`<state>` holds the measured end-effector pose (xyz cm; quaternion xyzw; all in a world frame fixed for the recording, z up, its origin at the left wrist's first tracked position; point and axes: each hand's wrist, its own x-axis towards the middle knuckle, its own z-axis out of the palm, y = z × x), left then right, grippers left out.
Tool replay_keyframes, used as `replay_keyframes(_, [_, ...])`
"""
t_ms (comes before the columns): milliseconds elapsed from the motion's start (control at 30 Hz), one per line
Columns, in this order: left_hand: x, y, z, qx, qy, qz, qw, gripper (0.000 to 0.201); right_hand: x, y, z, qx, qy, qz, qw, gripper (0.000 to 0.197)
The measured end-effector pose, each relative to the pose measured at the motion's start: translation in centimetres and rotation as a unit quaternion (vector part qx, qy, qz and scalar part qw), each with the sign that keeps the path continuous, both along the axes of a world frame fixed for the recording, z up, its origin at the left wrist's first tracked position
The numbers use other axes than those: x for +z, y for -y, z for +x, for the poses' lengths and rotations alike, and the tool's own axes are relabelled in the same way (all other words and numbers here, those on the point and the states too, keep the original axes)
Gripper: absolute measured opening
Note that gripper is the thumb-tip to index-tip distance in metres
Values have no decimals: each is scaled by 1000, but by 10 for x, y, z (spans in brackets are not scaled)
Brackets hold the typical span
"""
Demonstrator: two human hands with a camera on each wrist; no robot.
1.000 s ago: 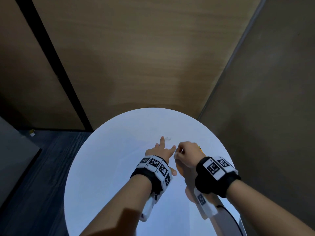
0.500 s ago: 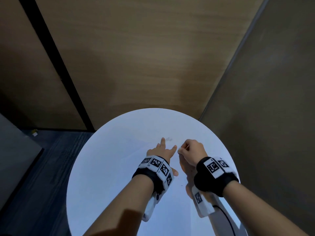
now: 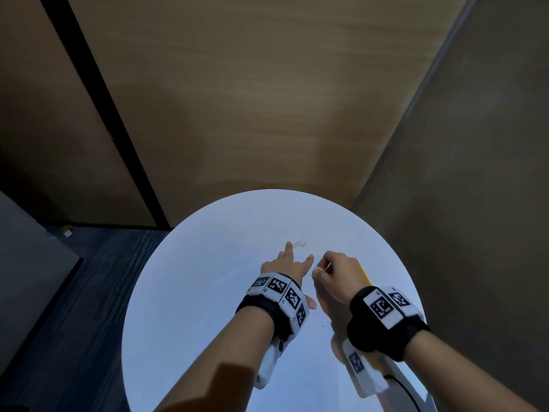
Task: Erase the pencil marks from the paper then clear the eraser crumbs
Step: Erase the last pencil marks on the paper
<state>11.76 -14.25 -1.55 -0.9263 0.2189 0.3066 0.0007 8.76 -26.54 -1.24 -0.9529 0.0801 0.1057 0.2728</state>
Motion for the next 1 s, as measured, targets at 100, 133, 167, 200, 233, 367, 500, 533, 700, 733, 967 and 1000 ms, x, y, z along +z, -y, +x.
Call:
replay_keyframes(100, [-3, 0, 0, -3, 5, 1, 1000, 98, 2, 5, -17, 87, -48, -9, 995, 9])
replay_keyframes(133, [-3, 0, 0, -1, 5, 1, 1000, 98, 4, 8, -19, 100, -63, -10, 993, 10])
replay_keyframes(167, [-3, 0, -1, 1, 5, -1, 1000, 98, 5, 11, -20, 98, -71, -5, 993, 11])
replay_keyframes(200, [-3, 0, -1, 3, 4, -3, 1000, 98, 6, 13, -18, 86, -69, 6, 994, 12])
replay_keyframes(233, [-3, 0, -1, 4, 3, -5, 1000, 97, 6, 13, -16, 67, -59, 19, 996, 13])
replay_keyframes(367, [-3, -1, 0, 1, -4, -5, 1000, 98, 2, 9, 0, 31, -33, 24, 999, 19])
replay_keyframes(500, [-3, 0, -1, 0, 8, -2, 1000, 97, -2, 7, 25, -5, -15, -24, 1000, 10])
replay_keyframes(533, [-4, 0, -1, 1, 9, -3, 1000, 97, -2, 7, 30, -19, -10, -30, 999, 11])
replay_keyframes(700, [-5, 0, -2, 7, 10, -9, 1000, 97, -4, 2, 31, -47, -2, -42, 998, 11])
replay_keyframes(733, [-6, -1, -2, 8, 11, -11, 1000, 97, -5, 0, 26, -36, -8, -37, 999, 11])
replay_keyframes(967, [-8, -1, -2, 5, 10, -11, 1000, 98, -1, 5, 32, -65, 10, -79, 995, 18])
replay_keyframes(1000, [-8, -1, -2, 7, 9, -11, 1000, 97, 0, 5, 32, -59, 8, -76, 995, 17])
